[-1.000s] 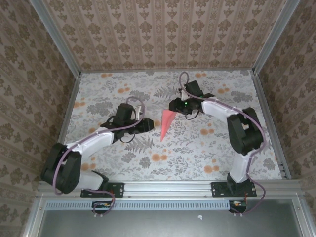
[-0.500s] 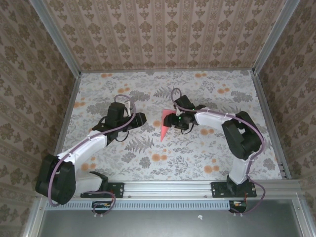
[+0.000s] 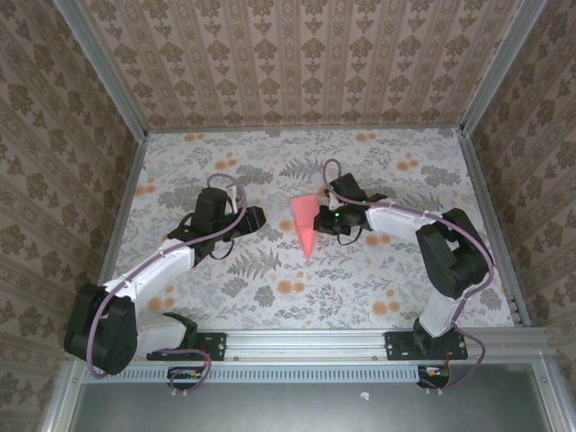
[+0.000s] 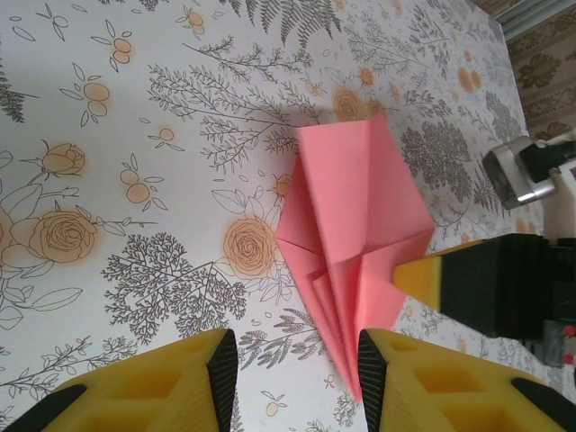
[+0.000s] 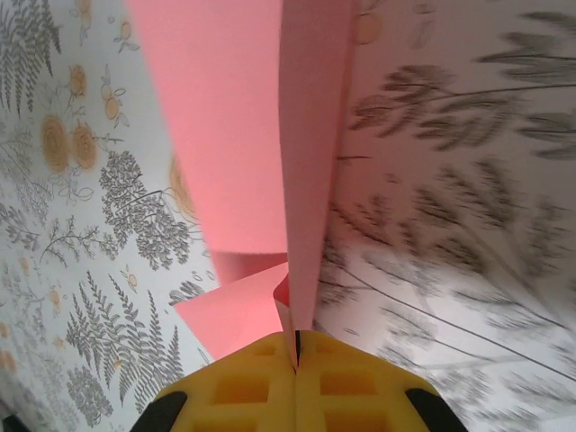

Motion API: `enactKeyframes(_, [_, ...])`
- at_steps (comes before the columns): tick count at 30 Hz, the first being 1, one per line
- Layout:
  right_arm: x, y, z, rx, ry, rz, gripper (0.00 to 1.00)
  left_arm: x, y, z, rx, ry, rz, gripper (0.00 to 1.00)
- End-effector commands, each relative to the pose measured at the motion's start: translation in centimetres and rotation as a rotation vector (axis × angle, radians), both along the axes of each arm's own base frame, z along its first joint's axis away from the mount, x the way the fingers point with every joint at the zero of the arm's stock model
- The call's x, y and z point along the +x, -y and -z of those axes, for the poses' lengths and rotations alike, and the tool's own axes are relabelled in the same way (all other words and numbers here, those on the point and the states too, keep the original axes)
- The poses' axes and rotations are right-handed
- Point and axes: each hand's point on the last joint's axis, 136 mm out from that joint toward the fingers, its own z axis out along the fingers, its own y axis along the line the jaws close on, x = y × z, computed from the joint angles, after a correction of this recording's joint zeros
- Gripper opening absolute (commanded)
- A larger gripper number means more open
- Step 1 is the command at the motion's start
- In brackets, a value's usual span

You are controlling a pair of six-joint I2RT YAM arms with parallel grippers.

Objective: Fold a paper plane with a square sheet of paper (fold left side to right side)
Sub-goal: Move the paper plane to the center of the table, then pick up the paper plane at the center of the table.

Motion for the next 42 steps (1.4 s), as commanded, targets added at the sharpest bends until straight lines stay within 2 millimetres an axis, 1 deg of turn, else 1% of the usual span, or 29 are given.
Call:
enactKeyframes(1, [-1.2,1.8,1.2,0.012,-0.040,-0.013,0.00,-0.1,-0.4,-0.4,-0.004,0.005,-0.013,0.43])
enactKeyframes(3, [-1.7,3.2,2.6,-0.018,-0.075,0.002,0.00,-0.1,-0.4,-0.5,-0.004,0.005,-0.014,0.43])
enactKeyframes(4, [-1.8,3.9,3.2,-0.030,-0.089,0.014,0.04,-0.1,-0.4,-0.5,-0.004,0.005,-0.014,0.43])
enactKeyframes(6, [-1.8,5.4,3.8,-0.091,-0.101,0.034,0.10,-0.1,-0.4,-0.5,-0.003,0.005,-0.012,0.43])
enactKeyframes(8, [-1.6,6.8,3.5,-0.179,-0.090,0.045,0.18,-0.2,-0.3,-0.5,-0.003,0.003,-0.011,0.43])
enactKeyframes(10, [-1.3,8.0,2.3,-0.247,-0.061,0.054,0.25,-0.2,-0.4,-0.5,0.002,0.003,-0.013,0.45])
enactKeyframes(12, [-1.1,8.5,0.7,-0.282,-0.028,0.058,0.32,-0.2,-0.5,-0.6,0.006,0.008,-0.014,0.48])
enactKeyframes(14, [-1.2,9.0,-0.9,-0.332,0.006,0.052,0.37,-0.1,-0.6,-0.8,0.012,0.017,-0.017,0.50])
enactKeyframes(15, [-1.6,9.0,-1.7,-0.361,0.020,0.040,0.40,-0.1,-0.7,-0.9,0.016,0.019,-0.020,0.52])
enactKeyframes(17, [-2.4,8.4,-3.0,-0.393,0.053,0.007,0.45,0.0,-0.8,-1.1,0.021,0.028,-0.025,0.54])
enactKeyframes(19, [-3.4,6.8,-3.7,-0.403,0.080,-0.047,0.49,0.0,-1.0,-1.3,0.025,0.039,-0.033,0.57])
enactKeyframes(22, [-4.6,3.8,-4.1,-0.428,0.117,-0.135,0.55,0.0,-1.5,-1.5,0.033,0.055,-0.057,0.60])
enactKeyframes(24, [-4.8,2.5,-4.0,-0.476,0.140,-0.177,0.59,-0.2,-2.0,-1.5,0.040,0.063,-0.073,0.62])
enactKeyframes(25, [-4.8,2.2,-3.7,-0.514,0.141,-0.193,0.61,-0.3,-2.3,-1.6,0.044,0.067,-0.084,0.63])
enactKeyframes(27, [-4.6,1.4,-3.1,-0.548,0.141,-0.222,0.64,-0.1,-3.7,-1.5,0.058,0.074,-0.128,0.65])
enactKeyframes(29, [-4.3,0.5,-2.5,-0.586,0.150,-0.258,0.65,-0.5,-4.3,-1.5,0.070,0.081,-0.147,0.67])
enactKeyframes(32, [-3.7,-0.5,-1.8,-0.692,0.162,-0.318,0.69,-1.1,-5.0,-1.5,0.083,0.087,-0.163,0.69])
enactKeyframes(35, [-3.0,-0.9,-0.4,-0.773,0.148,-0.352,0.69,-1.5,-5.6,-1.5,0.084,0.094,-0.179,0.70])
enactKeyframes(38, [-2.4,-0.8,0.7,-0.856,0.142,-0.377,0.69,-1.6,-6.0,-1.6,0.084,0.099,-0.191,0.71])
enactKeyframes(42, [-1.6,-1.0,1.4,-0.921,0.150,-0.406,0.69,-1.7,-6.2,-1.6,0.086,0.097,-0.195,0.72])
